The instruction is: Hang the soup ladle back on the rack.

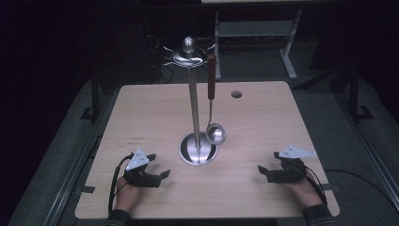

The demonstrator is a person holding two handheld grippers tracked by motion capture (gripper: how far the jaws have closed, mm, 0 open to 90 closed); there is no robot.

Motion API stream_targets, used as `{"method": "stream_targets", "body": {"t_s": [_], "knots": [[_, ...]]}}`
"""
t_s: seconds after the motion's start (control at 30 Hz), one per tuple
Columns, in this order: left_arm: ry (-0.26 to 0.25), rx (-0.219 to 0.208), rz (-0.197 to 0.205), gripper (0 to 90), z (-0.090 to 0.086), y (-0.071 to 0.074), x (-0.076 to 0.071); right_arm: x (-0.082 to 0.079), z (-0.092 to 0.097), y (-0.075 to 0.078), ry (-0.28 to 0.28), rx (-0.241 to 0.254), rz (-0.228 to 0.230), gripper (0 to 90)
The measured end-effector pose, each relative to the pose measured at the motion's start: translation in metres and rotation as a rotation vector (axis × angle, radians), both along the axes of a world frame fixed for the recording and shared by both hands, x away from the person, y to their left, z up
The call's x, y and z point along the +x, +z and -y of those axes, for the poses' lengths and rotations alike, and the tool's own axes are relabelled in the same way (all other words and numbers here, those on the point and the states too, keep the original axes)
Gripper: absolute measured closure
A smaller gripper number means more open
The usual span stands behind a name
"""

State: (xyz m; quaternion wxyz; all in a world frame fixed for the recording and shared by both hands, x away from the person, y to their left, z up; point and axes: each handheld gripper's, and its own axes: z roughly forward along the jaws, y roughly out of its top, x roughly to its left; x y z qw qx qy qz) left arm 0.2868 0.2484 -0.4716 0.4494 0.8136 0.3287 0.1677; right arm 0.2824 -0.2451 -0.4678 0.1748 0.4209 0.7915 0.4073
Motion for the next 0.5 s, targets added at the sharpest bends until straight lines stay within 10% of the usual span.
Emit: {"method": "stream_targets", "body": {"t_s": [0.5], "knots": [[0.001, 0.001, -0.002, 14.2, 0.0, 0.0, 0.0, -0.006, 0.007, -0.011, -0.015, -0.061, -0.016, 13.0]]}}
